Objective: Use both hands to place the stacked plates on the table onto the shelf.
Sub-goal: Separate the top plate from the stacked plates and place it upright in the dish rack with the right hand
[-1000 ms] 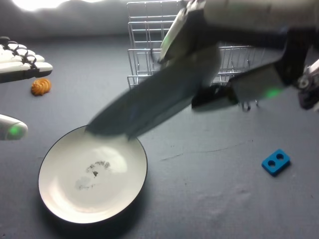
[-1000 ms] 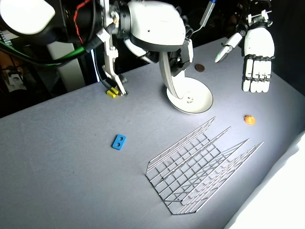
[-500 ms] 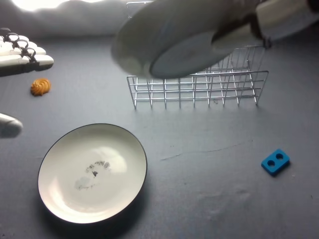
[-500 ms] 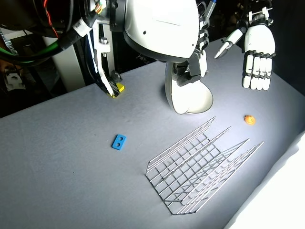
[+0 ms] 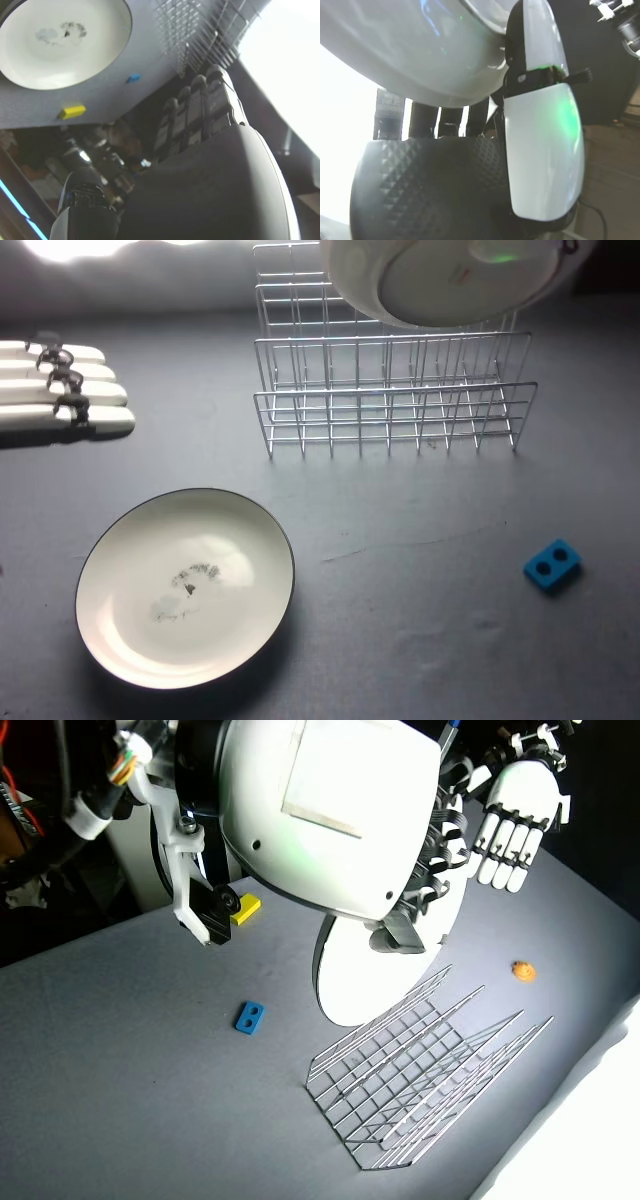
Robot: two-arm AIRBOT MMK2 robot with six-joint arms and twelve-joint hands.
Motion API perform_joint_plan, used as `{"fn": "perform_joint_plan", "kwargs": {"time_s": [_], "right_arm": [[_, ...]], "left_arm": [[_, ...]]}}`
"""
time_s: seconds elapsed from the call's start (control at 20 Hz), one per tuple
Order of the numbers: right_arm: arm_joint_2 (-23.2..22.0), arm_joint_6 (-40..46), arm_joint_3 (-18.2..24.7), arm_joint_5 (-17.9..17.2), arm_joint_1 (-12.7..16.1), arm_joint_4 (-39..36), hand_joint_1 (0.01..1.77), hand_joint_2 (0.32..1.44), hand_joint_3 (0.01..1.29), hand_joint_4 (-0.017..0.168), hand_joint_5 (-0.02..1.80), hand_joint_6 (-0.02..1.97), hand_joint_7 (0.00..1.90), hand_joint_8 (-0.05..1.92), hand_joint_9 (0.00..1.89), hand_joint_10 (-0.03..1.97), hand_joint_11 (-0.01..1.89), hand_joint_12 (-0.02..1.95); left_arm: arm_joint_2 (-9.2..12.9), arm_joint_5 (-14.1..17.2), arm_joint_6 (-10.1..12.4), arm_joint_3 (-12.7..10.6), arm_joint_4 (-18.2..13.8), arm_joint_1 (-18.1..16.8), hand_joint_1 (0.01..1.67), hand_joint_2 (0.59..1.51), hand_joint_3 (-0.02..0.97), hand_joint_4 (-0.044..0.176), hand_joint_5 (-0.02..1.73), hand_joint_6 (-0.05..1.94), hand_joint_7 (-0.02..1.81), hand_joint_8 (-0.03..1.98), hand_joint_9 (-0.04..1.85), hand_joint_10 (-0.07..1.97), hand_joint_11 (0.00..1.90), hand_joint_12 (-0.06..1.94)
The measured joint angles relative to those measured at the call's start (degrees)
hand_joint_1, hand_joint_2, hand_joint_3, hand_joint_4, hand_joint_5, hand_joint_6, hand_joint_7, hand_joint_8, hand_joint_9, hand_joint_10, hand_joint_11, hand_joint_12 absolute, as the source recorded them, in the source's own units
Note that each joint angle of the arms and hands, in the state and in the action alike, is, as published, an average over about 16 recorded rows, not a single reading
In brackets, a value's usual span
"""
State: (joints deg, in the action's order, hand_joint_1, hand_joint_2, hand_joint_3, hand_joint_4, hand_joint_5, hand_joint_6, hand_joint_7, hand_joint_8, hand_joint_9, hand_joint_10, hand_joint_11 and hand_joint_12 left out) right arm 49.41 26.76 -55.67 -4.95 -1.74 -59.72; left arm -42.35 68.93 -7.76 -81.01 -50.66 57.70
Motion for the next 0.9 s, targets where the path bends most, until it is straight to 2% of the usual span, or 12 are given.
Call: {"fn": "perform_joint_plan", "kwargs": {"time_s": [0.2, 0.4, 0.9], "right_arm": [[1.81, 0.16, -2.94, 0.20, -0.31, 0.07, 1.23, 0.96, 0.01, -0.007, 1.01, 0.80, 1.18, 0.78, 1.42, 0.02, 0.94, 1.03], [4.14, 0.11, -6.26, 0.00, -1.15, 0.09, 1.24, 0.96, 0.01, -0.008, 1.02, 0.81, 1.17, 0.78, 1.41, 0.02, 0.93, 1.03], [9.95, 0.11, -13.34, -0.12, -4.24, 1.42, 1.24, 0.98, 0.01, -0.008, 1.01, 0.80, 1.17, 0.79, 1.39, 0.01, 0.91, 1.03]], "left_arm": [[-0.73, 5.37, -0.78, -1.37, -2.65, 0.95, 0.01, 1.073, 0.010, 0.001, 0.04, 0.02, 0.02, 0.00, 0.02, 0.01, 0.02, 0.01], [-1.54, 9.22, -1.60, -2.41, -4.37, 1.87, 0.01, 1.075, 0.010, 0.001, 0.05, 0.02, 0.03, 0.00, 0.02, 0.01, 0.01, 0.01], [-3.40, 15.35, -3.51, -4.53, -6.83, 4.07, 0.01, 1.078, 0.011, 0.001, 0.05, 0.02, 0.02, 0.00, 0.02, 0.01, 0.01, 0.01]]}}
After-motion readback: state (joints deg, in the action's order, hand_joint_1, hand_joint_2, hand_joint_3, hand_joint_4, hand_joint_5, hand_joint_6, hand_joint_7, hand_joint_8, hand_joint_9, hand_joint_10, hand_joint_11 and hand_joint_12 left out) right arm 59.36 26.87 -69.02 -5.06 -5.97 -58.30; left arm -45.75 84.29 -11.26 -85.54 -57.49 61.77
